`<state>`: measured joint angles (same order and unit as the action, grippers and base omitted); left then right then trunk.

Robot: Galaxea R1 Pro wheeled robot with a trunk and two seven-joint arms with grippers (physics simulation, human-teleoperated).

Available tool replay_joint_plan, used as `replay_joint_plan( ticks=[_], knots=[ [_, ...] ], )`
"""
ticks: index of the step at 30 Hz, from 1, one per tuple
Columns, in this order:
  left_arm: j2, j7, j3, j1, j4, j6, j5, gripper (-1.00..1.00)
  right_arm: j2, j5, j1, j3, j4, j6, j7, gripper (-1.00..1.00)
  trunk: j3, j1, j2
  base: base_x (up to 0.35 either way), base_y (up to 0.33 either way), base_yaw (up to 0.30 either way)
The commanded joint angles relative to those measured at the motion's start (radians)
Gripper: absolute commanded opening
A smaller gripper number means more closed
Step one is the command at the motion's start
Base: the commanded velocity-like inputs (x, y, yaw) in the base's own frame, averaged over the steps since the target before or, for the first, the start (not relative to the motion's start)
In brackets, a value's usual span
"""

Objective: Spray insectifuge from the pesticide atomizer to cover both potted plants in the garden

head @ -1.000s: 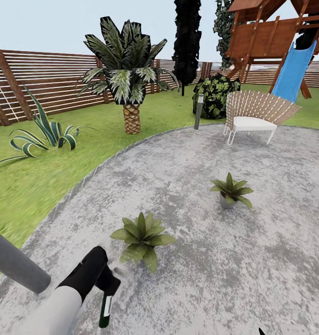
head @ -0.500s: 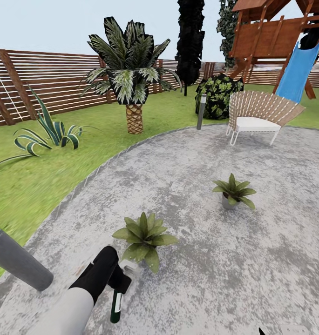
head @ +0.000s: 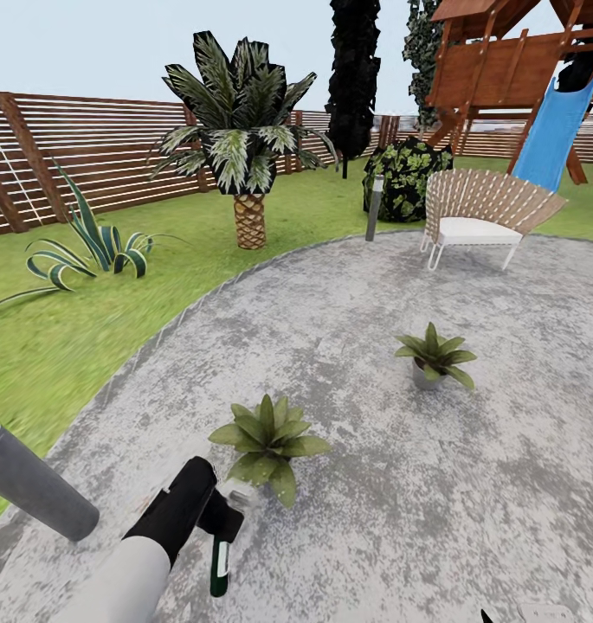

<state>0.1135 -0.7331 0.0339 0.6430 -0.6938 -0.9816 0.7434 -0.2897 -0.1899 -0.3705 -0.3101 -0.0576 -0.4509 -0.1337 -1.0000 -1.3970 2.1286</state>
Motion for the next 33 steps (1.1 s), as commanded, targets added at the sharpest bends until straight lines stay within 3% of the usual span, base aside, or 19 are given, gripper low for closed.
replay_joint_plan(
  ticks=[1,5,12,19,33],
  knots=[
    [-0.004,-0.009,0.004,-0.013,-0.002,-0.002,0.006,-1.00,0.000,-0.008,-0.001,-0.009,0.001,-0.003,-0.004,1.00,-0.001,0.000,0.000,0.000,0.000,0.000],
    [-0.005,-0.008,-0.003,-0.043,-0.012,0.001,0.004,-1.00,0.000,-0.007,-0.001,-0.009,0.001,-0.003,-0.004,1.00,-0.001,0.000,0.000,0.000,0.000,0.000],
    [0.033,0.002,-0.003,-0.039,-0.068,-0.005,0.002,-1.00,0.000,-0.007,0.000,-0.009,0.001,-0.003,-0.004,1.00,-0.001,0.000,0.000,0.000,0.000,0.004],
    [0.008,0.043,0.003,-0.052,-0.082,-0.004,0.009,-1.00,0.003,-0.006,-0.001,-0.009,-0.004,-0.003,-0.006,1.00,-0.001,0.000,0.000,0.000,0.000,0.007],
    [0.005,0.044,0.003,-0.052,-0.085,-0.003,0.014,-1.00,0.003,-0.007,-0.001,-0.009,-0.004,-0.003,-0.006,1.00,-0.001,0.000,0.000,0.061,-0.166,0.103]
  ],
)
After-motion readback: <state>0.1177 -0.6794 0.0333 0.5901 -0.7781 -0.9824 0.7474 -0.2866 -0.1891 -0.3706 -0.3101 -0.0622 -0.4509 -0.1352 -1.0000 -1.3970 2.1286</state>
